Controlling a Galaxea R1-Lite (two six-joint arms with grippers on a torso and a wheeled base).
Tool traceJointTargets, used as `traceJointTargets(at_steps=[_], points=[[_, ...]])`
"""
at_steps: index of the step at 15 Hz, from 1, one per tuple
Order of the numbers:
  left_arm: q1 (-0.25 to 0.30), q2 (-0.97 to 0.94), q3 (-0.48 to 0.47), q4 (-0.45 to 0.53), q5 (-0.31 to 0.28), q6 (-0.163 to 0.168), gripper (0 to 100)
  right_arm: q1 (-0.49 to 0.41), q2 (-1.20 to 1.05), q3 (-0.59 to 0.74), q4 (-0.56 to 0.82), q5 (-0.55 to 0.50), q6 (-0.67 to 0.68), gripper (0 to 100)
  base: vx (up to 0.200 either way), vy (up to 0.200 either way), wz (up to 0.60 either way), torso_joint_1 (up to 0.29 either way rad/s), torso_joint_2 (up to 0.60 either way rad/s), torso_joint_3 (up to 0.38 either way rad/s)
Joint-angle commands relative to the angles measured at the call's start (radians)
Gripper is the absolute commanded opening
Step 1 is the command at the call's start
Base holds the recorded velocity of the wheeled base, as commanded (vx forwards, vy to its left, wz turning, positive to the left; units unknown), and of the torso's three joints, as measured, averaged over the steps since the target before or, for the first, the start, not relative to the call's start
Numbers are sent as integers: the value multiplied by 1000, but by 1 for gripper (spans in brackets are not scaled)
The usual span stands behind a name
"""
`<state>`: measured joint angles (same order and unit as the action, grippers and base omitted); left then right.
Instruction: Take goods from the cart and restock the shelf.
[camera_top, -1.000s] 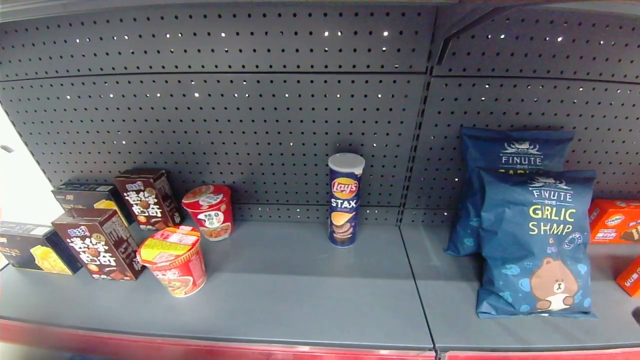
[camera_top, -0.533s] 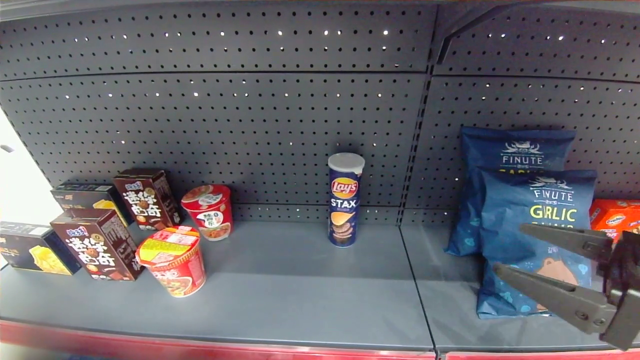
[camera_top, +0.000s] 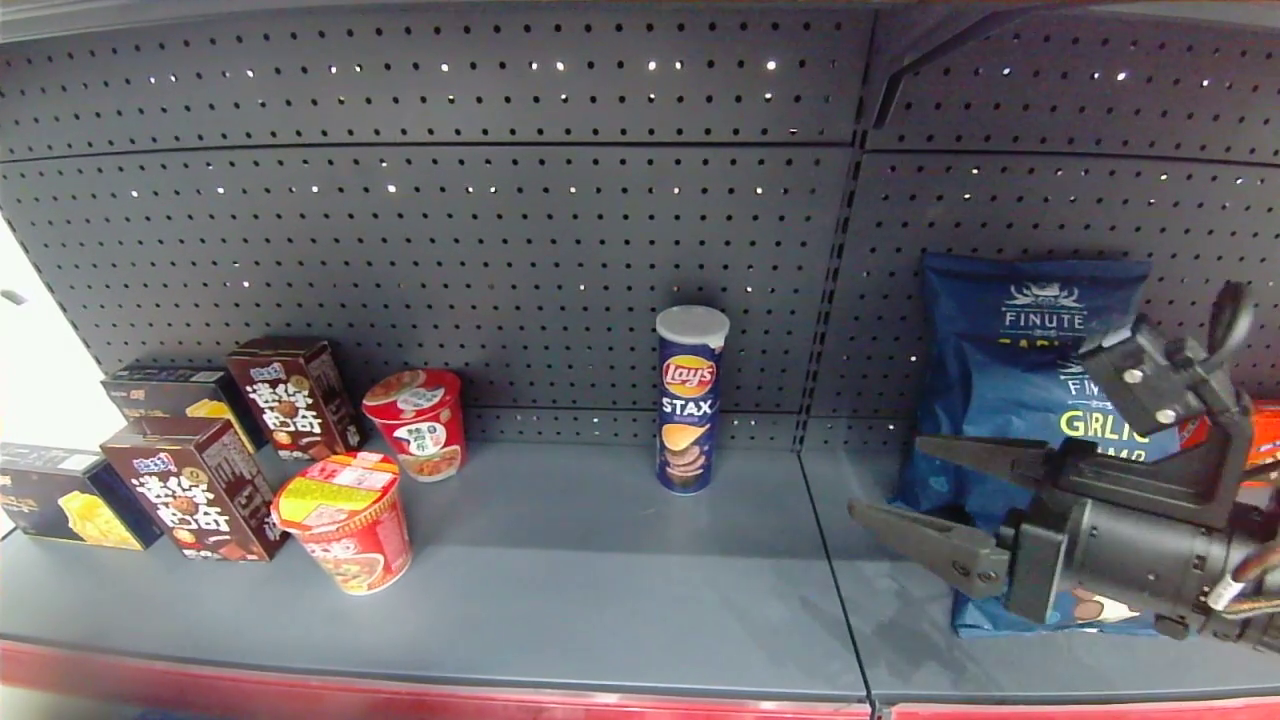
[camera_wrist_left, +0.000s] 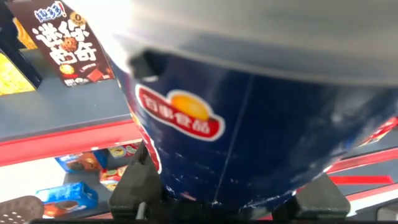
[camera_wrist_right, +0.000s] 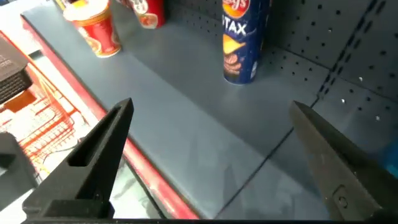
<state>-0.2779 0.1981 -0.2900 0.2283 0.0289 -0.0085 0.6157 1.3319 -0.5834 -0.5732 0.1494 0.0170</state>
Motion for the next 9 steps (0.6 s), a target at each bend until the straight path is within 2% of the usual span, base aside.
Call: traceJointTargets(at_steps=[1, 3, 4, 5, 9], points=[[0, 1, -1, 0, 0, -7, 0, -7, 144, -99, -1, 1, 0, 100, 0, 0, 0, 0, 0, 0], [-1, 0, -1, 0, 0, -8, 0, -10, 254, -193, -10, 1, 0, 100, 0, 0, 0, 0, 0, 0], [-1, 0, -1, 0, 0, -8, 0, -10, 254, -193, -10, 1, 0, 100, 0, 0, 0, 0, 0, 0], [-1, 0, -6, 0, -4, -8, 0, -16, 363, -273, -51, 35, -2, 100, 0, 0, 0, 0, 0, 0], [-3, 4, -43, 3, -6, -8, 0, -60, 558, -400, -149, 88, -25, 100, 0, 0, 0, 0, 0, 0]])
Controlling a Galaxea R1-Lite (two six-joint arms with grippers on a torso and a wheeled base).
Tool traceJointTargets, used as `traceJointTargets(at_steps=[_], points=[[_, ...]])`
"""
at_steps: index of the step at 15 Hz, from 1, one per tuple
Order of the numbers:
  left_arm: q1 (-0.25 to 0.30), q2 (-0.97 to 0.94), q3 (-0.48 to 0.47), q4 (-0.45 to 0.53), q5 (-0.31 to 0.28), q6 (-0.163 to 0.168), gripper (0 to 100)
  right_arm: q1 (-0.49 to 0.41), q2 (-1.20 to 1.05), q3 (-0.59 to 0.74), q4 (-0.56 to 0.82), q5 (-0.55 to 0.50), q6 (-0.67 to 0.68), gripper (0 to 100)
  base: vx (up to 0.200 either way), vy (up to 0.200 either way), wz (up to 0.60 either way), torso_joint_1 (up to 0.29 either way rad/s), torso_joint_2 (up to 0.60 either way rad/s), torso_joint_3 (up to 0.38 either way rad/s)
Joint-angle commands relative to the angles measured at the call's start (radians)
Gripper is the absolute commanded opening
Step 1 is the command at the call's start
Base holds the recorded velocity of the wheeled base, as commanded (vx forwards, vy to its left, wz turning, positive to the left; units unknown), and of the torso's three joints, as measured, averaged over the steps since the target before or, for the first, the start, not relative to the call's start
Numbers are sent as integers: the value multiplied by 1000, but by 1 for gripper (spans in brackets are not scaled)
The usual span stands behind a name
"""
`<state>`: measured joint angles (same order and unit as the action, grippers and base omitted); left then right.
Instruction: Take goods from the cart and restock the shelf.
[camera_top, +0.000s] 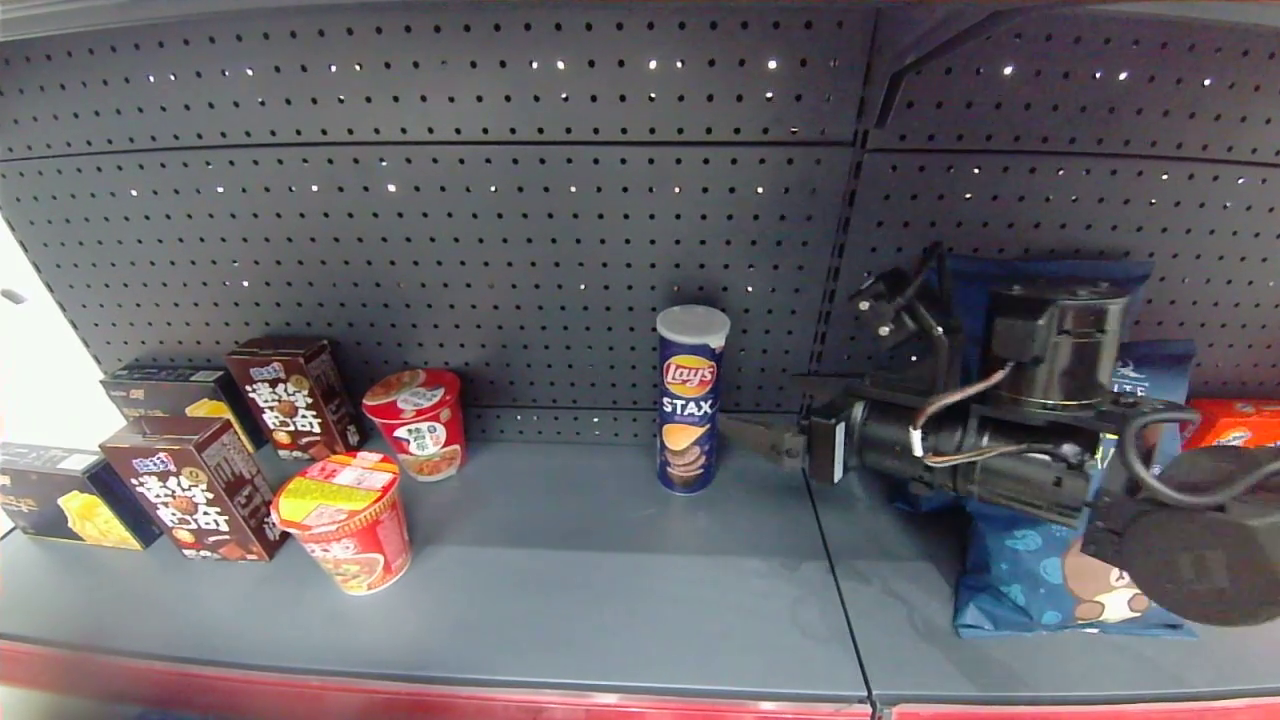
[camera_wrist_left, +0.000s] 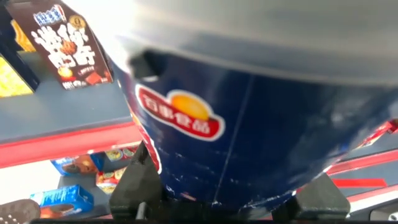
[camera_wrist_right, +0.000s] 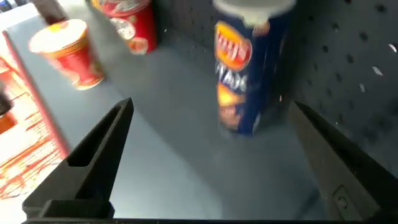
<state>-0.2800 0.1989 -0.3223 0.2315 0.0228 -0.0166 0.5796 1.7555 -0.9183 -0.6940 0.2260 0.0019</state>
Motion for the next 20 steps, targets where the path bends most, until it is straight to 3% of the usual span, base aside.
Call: traceJointTargets(at_steps=[1, 6, 20], points=[[-5, 20, -27, 5, 0, 0, 0, -55, 203, -114, -51, 35, -36, 100, 0, 0, 0, 0, 0, 0], [-8, 28, -17, 6, 0, 0, 0, -106, 305, -195, -64, 50, -39, 100, 0, 0, 0, 0, 0, 0], [-2, 16, -9, 17, 5, 0, 0, -61, 498, -346, -127, 95, -30, 100, 0, 0, 0, 0, 0, 0]])
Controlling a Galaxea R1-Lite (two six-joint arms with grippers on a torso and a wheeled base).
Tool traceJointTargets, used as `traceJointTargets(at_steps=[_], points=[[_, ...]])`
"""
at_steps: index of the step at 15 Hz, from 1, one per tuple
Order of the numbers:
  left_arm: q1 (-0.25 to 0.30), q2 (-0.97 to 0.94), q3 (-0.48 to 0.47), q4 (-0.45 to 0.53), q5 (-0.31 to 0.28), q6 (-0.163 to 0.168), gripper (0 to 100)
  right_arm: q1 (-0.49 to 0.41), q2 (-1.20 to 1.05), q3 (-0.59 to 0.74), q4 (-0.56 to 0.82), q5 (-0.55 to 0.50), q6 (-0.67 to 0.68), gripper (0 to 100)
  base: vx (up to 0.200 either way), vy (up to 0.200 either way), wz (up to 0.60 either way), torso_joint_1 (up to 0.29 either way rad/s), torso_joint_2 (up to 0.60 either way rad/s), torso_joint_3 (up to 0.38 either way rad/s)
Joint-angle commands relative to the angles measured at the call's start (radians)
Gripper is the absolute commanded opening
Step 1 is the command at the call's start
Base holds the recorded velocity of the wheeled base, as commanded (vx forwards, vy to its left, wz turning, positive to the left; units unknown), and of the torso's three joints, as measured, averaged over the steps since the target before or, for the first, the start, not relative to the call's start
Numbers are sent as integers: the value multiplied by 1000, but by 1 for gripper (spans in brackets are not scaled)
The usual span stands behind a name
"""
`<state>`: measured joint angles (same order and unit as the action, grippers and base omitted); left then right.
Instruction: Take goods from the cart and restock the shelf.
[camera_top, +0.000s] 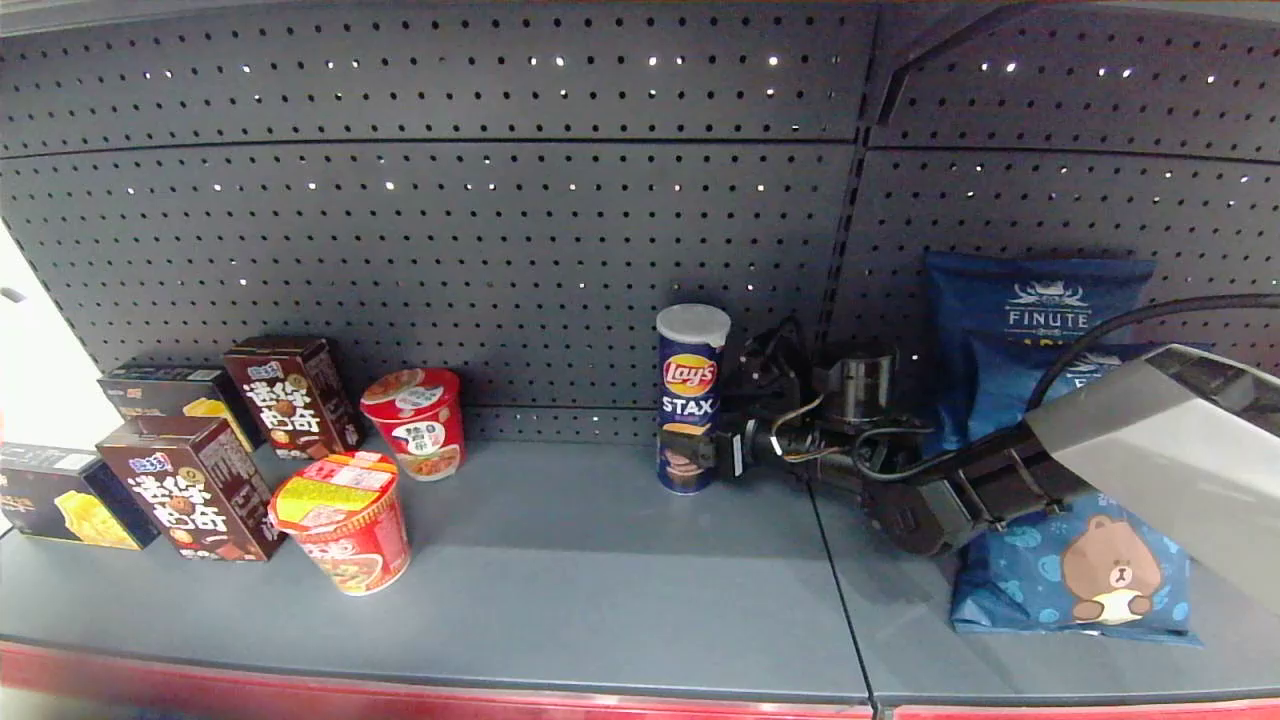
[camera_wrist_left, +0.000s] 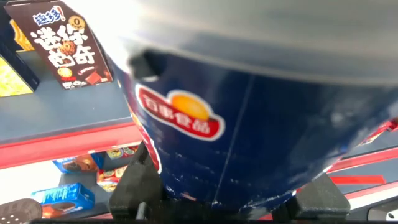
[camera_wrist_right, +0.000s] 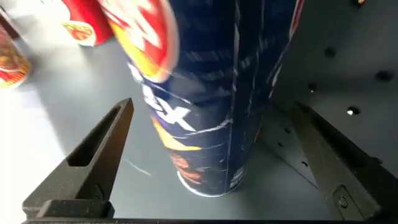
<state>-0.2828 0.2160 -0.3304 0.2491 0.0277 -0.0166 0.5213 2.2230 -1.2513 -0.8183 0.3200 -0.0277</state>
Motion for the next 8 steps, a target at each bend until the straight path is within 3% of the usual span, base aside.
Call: traceJointTargets(at_steps=[1, 8], points=[[1, -1, -4, -1, 1, 1, 0, -4, 46, -20, -15, 1, 2, 100, 0, 0, 0, 0, 0, 0], [5, -1, -1, 1, 3, 1, 0, -3, 101, -74, -21, 21, 3, 100, 0, 0, 0, 0, 0, 0]])
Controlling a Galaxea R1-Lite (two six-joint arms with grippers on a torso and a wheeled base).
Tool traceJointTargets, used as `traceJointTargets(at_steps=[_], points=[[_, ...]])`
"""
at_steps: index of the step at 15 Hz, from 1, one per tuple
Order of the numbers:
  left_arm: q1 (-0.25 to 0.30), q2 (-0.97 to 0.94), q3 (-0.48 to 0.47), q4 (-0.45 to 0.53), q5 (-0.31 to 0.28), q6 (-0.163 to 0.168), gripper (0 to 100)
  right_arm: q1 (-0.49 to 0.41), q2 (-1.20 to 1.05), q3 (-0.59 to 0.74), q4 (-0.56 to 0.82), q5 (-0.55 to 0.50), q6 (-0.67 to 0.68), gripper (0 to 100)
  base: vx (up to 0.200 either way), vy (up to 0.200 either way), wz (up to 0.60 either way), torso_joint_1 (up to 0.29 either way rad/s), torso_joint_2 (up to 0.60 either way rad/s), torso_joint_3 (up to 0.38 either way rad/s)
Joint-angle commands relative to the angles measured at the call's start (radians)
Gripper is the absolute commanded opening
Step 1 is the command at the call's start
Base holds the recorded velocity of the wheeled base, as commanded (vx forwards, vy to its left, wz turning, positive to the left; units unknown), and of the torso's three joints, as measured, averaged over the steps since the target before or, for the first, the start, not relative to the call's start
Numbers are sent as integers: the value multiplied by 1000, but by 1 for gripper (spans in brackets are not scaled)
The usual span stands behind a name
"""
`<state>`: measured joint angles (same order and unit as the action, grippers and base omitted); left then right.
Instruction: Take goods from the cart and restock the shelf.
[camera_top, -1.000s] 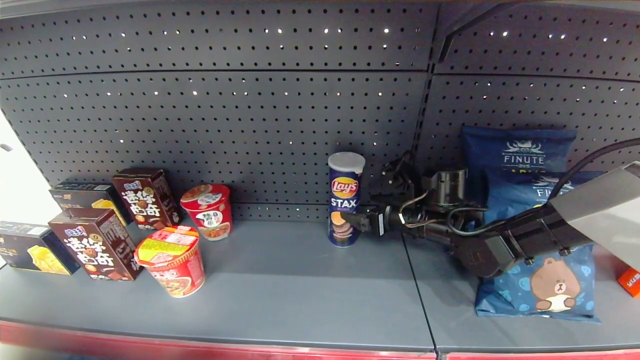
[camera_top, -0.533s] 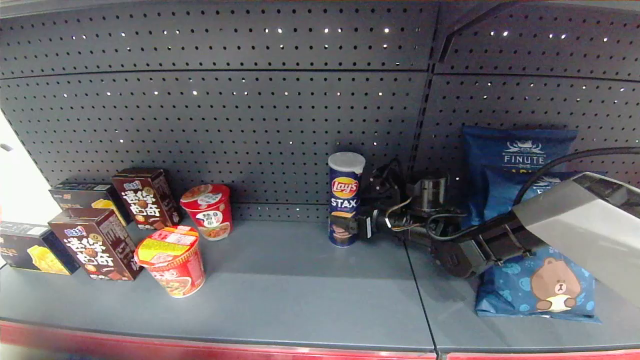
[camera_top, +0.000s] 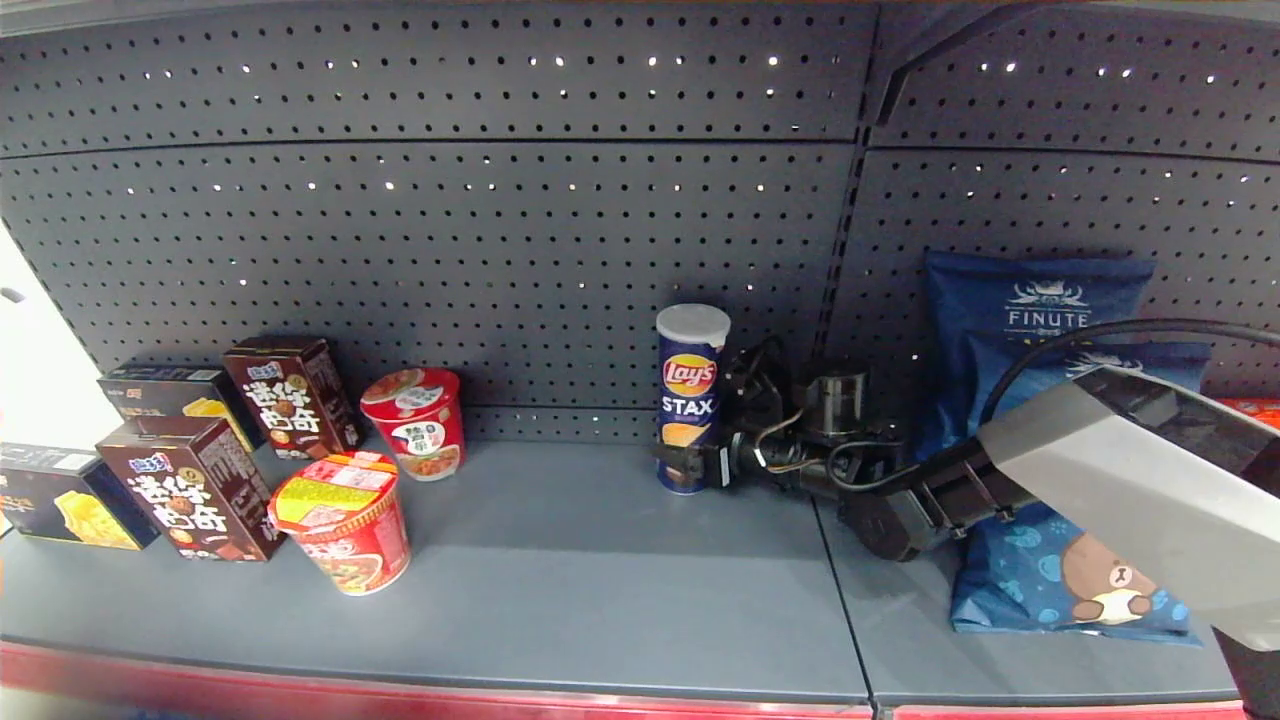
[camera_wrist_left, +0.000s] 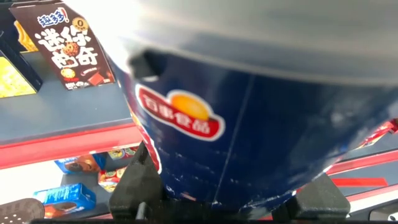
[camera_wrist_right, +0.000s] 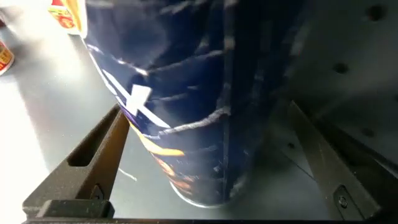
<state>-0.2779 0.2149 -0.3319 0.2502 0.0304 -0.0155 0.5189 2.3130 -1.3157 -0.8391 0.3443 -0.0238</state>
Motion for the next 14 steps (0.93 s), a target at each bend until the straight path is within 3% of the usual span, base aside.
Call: traceJointTargets(at_steps=[1, 4, 5, 10, 14], points=[[0, 0, 4, 0, 0, 0, 0, 0, 17, -20, 0, 9, -1, 100, 0, 0, 0, 0, 0, 0], [-1, 0, 7, 0, 0, 0, 0, 1, 40, -49, 2, 12, 1, 100, 0, 0, 0, 0, 0, 0], [-1, 0, 7, 0, 0, 0, 0, 0, 46, -54, -3, 16, 1, 0, 0, 0, 0, 0, 0, 0], [-1, -2, 8, 0, 0, 0, 0, 0, 6, -20, -15, 21, 2, 0, 0, 0, 0, 0, 0, 0], [0, -8, 2, 0, 2, 0, 0, 12, -173, 162, -49, 18, 13, 0, 0, 0, 0, 0, 0, 0]])
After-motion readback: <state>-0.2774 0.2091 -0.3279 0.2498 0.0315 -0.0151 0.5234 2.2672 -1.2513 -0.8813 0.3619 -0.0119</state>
